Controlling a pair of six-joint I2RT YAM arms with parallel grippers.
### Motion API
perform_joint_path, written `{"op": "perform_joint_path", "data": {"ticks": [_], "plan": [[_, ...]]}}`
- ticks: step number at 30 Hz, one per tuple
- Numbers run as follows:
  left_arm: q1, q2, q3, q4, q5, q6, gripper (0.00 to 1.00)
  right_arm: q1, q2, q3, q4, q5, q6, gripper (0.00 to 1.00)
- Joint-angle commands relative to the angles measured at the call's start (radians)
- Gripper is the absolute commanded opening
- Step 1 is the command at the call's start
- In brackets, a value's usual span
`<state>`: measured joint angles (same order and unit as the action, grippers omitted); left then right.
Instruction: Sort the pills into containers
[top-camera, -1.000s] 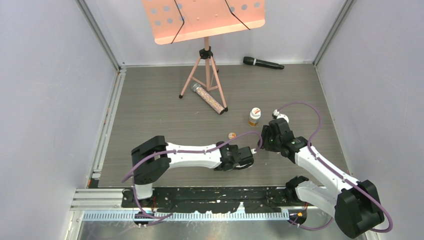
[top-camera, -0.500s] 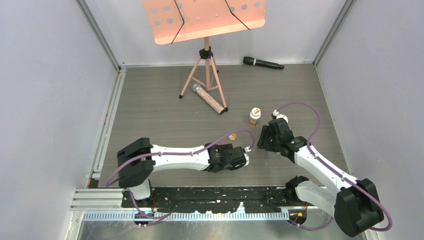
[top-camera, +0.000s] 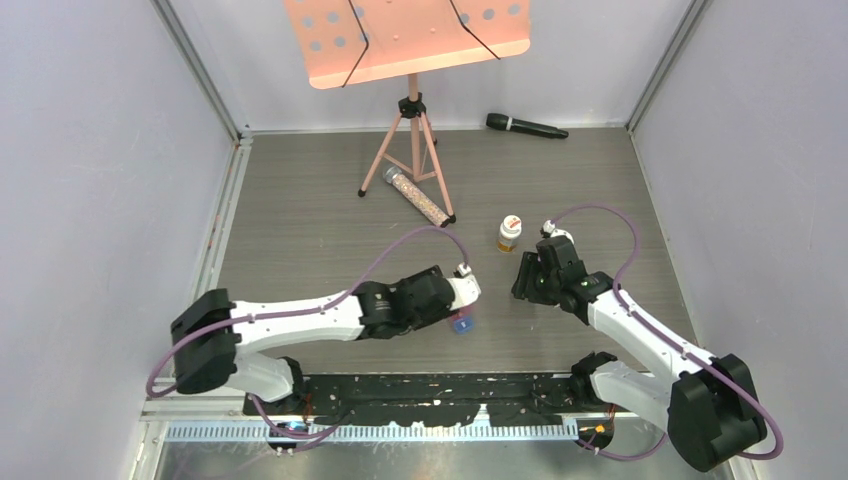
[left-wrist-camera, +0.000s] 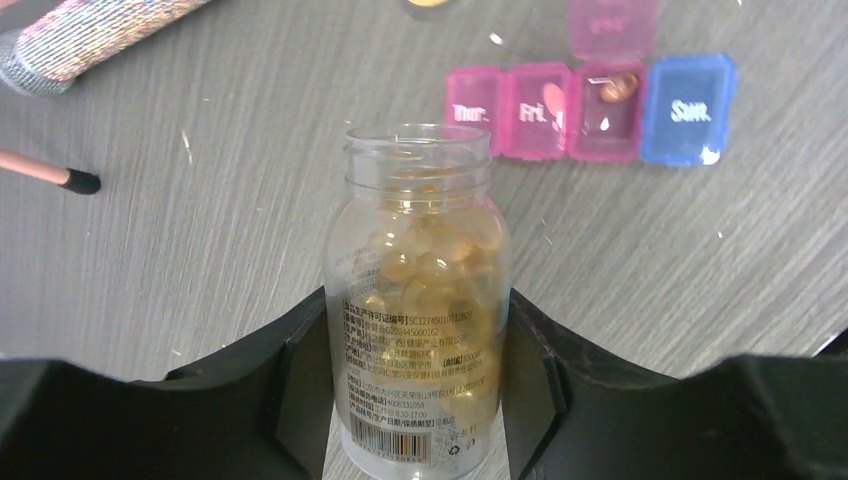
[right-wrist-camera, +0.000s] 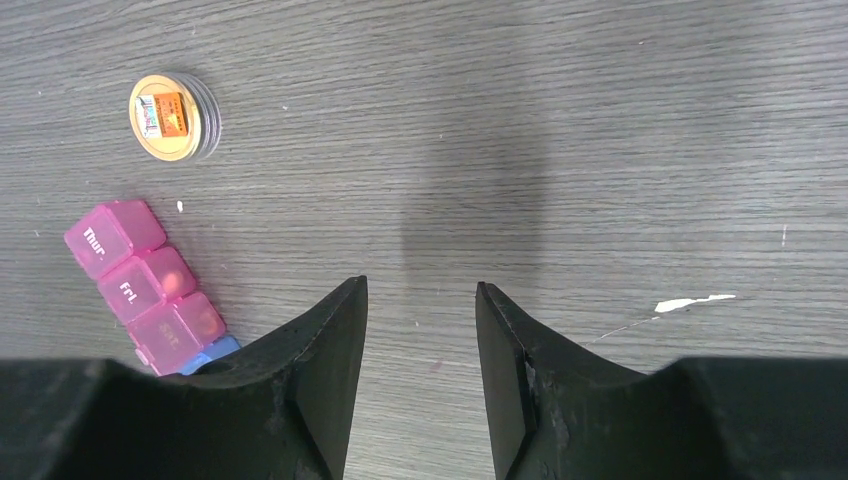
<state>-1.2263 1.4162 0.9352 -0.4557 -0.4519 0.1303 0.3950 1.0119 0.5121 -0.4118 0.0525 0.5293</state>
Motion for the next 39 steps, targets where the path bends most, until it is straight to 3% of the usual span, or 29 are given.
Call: {"op": "perform_joint_path", "data": {"ticks": [1, 7, 11, 17, 27, 32, 39], "plan": [[0.054, -0.140, -0.096, 0.276, 0.026, -0.035, 0.00, -0.004, 0.011, 0.038, 0.034, -0.027, -0.009, 0.51], [0.146, -0.306, -0.289, 0.632, 0.117, -0.068, 0.00, -0.004, 0.010, 0.074, 0.030, -0.080, -0.035, 0.51], [0.238, -0.371, -0.424, 0.958, 0.148, -0.122, 0.00, -0.004, 0.025, 0.100, 0.037, -0.105, -0.052, 0.52], [0.333, -0.359, -0.528, 1.286, 0.353, -0.185, 0.00, -0.001, 0.017, 0.107, 0.076, -0.149, -0.096, 0.72], [0.451, -0.322, -0.549, 1.452, 0.798, -0.313, 0.00, 0.033, 0.110, 0.198, 0.089, -0.172, -0.130, 0.75], [0.485, -0.350, -0.573, 1.429, 0.798, -0.310, 0.00, 0.123, 0.245, 0.306, 0.070, -0.095, -0.148, 0.75], [0.491, -0.450, -0.602, 1.282, 0.660, -0.260, 0.00, 0.251, 0.491, 0.505, -0.008, 0.115, -0.149, 0.67]]}}
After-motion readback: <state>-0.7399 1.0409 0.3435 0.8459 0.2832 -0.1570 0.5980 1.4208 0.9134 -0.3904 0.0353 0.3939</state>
